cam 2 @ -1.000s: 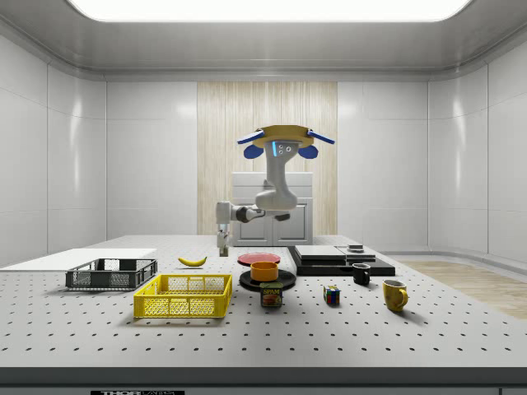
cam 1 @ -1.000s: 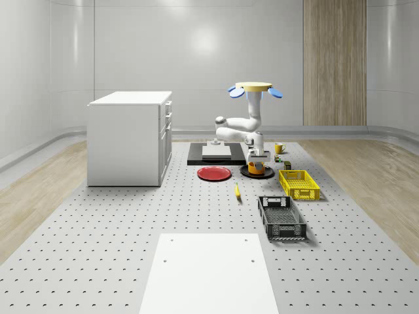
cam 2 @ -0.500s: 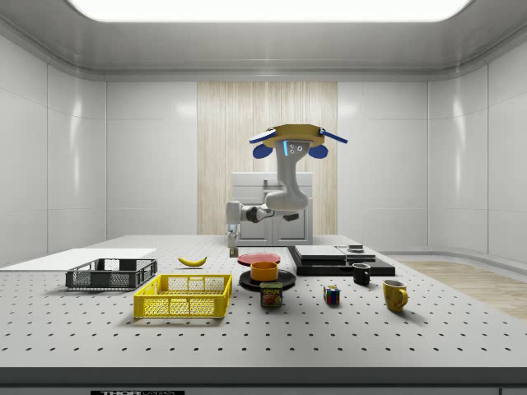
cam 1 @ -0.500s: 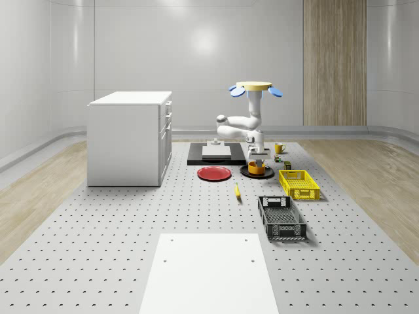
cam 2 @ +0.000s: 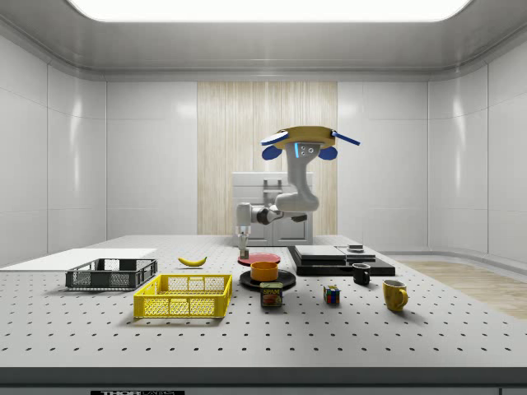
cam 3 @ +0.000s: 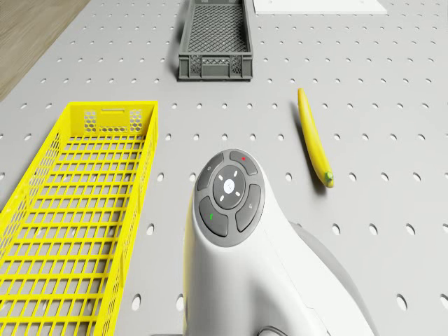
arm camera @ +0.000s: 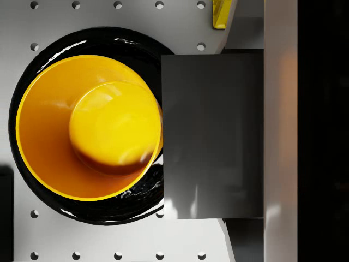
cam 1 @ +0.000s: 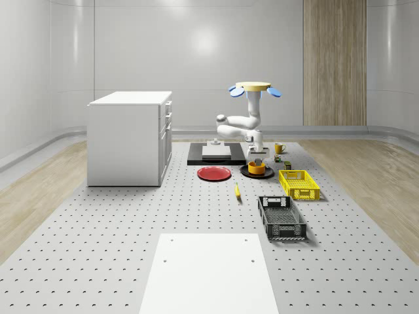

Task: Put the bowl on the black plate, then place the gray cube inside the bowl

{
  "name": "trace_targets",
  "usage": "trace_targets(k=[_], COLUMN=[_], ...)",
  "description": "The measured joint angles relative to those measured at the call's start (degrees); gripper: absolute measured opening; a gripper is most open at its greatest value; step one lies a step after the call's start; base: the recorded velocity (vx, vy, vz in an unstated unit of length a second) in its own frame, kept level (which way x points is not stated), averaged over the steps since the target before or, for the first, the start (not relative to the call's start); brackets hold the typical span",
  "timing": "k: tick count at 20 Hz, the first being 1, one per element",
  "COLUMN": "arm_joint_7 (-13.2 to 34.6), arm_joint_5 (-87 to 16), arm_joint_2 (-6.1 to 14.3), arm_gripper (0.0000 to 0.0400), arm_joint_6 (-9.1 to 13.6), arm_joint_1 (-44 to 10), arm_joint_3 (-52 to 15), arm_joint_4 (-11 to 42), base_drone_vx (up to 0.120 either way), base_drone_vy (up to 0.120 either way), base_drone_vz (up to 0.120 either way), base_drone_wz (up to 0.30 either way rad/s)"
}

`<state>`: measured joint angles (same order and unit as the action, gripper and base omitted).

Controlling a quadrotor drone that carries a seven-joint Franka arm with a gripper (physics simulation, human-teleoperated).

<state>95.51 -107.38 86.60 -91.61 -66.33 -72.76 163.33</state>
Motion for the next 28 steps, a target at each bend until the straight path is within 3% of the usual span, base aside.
trace_targets(k=[6, 18, 28], arm_joint_7=[0.0, 0.1, 1.6], arm_joint_5=[0.1, 0.2, -3.7], arm_joint_2=[0.1, 0.4, 0.1], arm_gripper=[0.0252, 0.0252, 0.0252], arm_joint_6=[-0.1, -0.4, -1.6], arm_joint_1=[0.0, -0.1, -2.3], arm_joint_3=[0.0, -0.1, 4.0], arm_joint_4=[0.0, 0.0, -1.1], base_drone_vx=[-0.120, -0.120, 0.000], base_drone_vy=[0.000, 0.000, 0.000], base_drone_vz=[-0.067, 0.000, 0.000], base_drone_wz=[0.000, 0.000, 0.000])
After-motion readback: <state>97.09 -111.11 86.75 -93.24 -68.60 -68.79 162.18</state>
